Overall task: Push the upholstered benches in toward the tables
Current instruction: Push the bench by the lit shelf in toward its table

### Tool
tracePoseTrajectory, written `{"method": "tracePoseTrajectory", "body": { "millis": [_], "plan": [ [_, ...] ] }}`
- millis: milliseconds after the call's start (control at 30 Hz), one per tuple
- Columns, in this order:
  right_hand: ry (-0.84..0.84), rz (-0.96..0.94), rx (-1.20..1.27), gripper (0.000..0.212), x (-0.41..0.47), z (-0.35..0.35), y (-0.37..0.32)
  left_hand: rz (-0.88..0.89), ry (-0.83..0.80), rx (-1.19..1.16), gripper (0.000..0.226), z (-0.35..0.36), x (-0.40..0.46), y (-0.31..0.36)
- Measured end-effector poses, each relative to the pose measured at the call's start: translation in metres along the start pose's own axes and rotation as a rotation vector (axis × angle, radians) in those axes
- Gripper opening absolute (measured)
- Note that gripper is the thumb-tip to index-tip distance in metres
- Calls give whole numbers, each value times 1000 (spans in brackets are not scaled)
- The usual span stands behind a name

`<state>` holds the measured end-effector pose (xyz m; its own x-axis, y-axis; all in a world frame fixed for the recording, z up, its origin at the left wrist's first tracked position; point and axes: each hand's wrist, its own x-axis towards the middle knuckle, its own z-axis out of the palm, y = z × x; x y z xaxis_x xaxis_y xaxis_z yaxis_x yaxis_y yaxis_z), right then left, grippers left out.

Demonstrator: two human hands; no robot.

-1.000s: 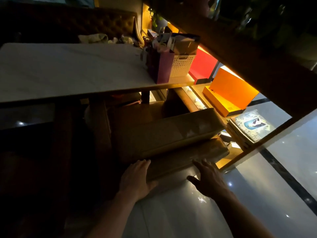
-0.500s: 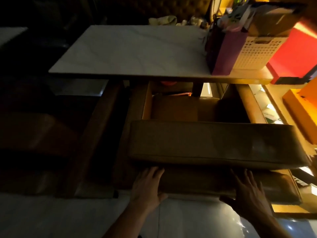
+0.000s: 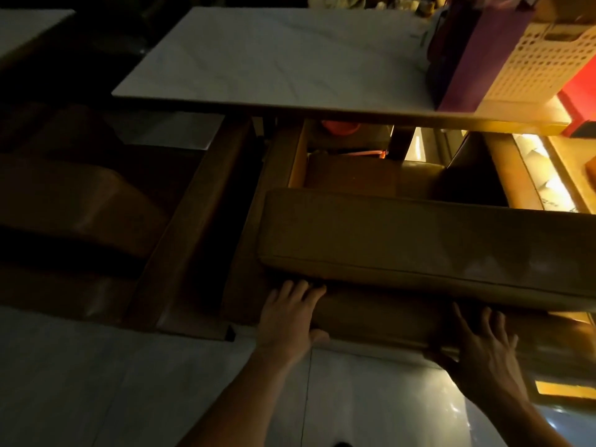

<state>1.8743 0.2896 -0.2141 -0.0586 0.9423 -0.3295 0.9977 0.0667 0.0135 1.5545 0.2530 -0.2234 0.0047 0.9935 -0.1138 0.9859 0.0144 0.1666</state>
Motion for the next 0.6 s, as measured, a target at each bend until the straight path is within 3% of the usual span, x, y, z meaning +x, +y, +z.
{"method": "tracePoseTrajectory", "body": {
  "millis": [333,600],
  "plan": [
    [64,-22,90,105,-59,32,-37,6,-34,-5,85,4,-61,-43],
    [-19,22,18,108,-67,33,-43,29,0,-10,84,6,-77,-44]
  ]
}}
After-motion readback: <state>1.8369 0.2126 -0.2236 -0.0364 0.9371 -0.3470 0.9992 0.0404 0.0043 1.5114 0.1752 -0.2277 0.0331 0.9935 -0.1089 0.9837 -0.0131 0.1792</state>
